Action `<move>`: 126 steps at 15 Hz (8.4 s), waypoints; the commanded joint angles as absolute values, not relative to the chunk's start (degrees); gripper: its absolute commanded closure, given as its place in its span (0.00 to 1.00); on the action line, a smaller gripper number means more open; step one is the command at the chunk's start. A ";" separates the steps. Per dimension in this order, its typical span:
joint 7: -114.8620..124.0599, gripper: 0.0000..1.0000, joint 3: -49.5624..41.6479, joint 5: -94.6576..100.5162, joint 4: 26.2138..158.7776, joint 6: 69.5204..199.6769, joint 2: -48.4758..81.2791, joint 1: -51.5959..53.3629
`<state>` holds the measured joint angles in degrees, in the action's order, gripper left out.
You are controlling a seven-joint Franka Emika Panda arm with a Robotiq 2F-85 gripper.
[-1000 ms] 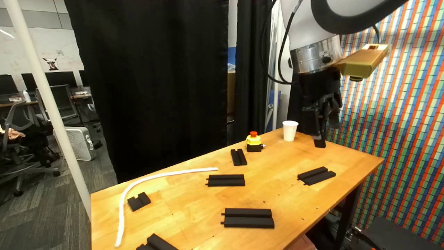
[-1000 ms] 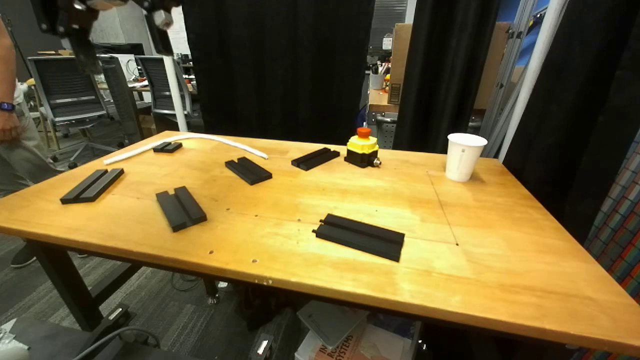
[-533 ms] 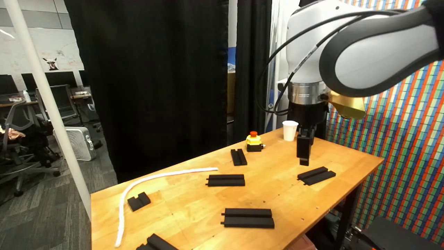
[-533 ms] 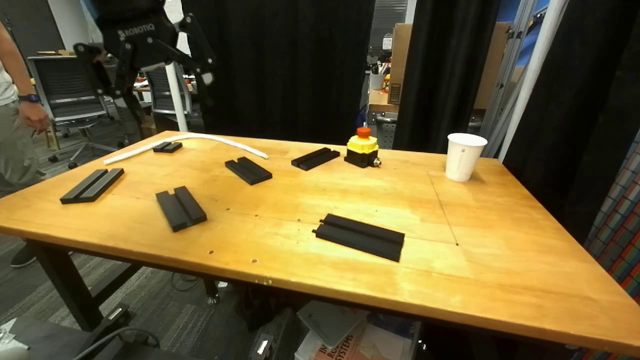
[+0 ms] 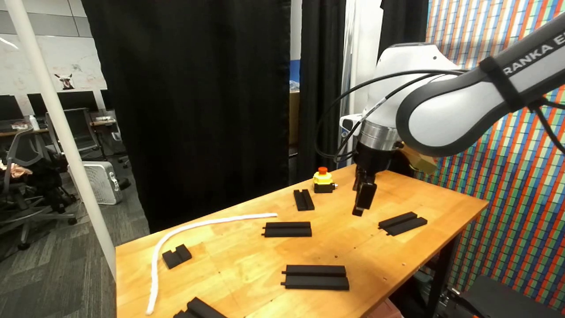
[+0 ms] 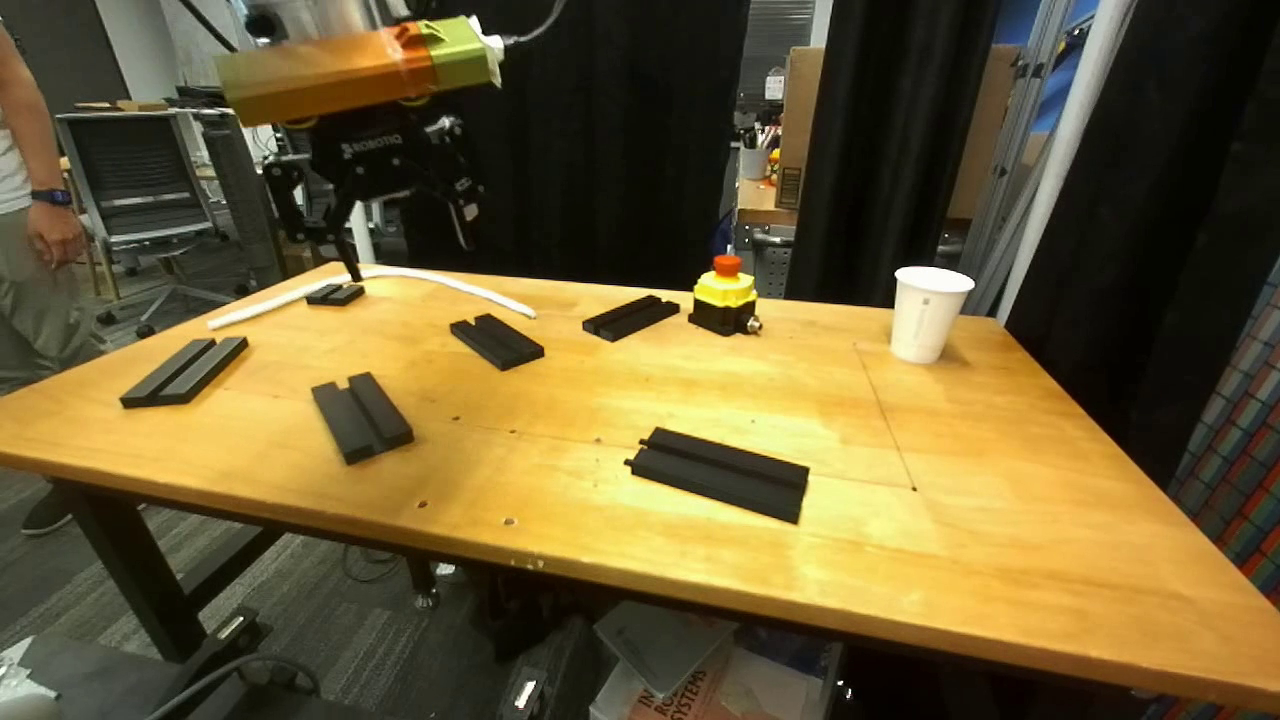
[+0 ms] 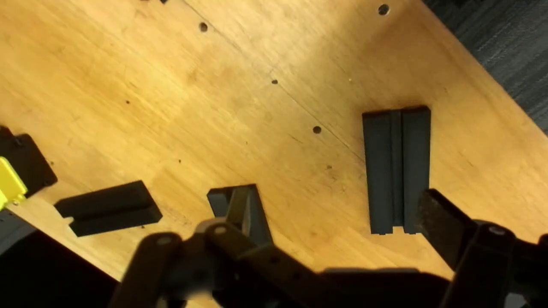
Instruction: Pick up the black objects and put them in a straight line.
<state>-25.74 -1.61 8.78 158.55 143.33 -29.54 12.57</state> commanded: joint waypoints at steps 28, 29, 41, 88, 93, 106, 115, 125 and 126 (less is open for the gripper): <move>-45.71 0.00 8.45 -15.82 140.68 144.38 8.40 9.88; -44.44 0.00 8.73 -15.31 140.63 144.62 8.59 9.82; -27.13 0.00 9.24 -3.03 140.12 148.64 11.93 9.19; -8.17 0.34 10.46 13.86 143.95 156.36 10.38 11.07; -12.74 0.54 11.58 12.00 143.69 154.94 10.43 10.01; -49.29 0.54 5.92 4.98 141.43 136.21 1.15 -0.45; -62.43 0.54 1.50 4.97 140.48 136.51 1.51 -0.81; -69.96 0.54 -0.87 6.40 139.80 141.36 5.44 -2.62; -70.31 0.54 -1.04 6.13 139.77 142.38 5.91 -2.92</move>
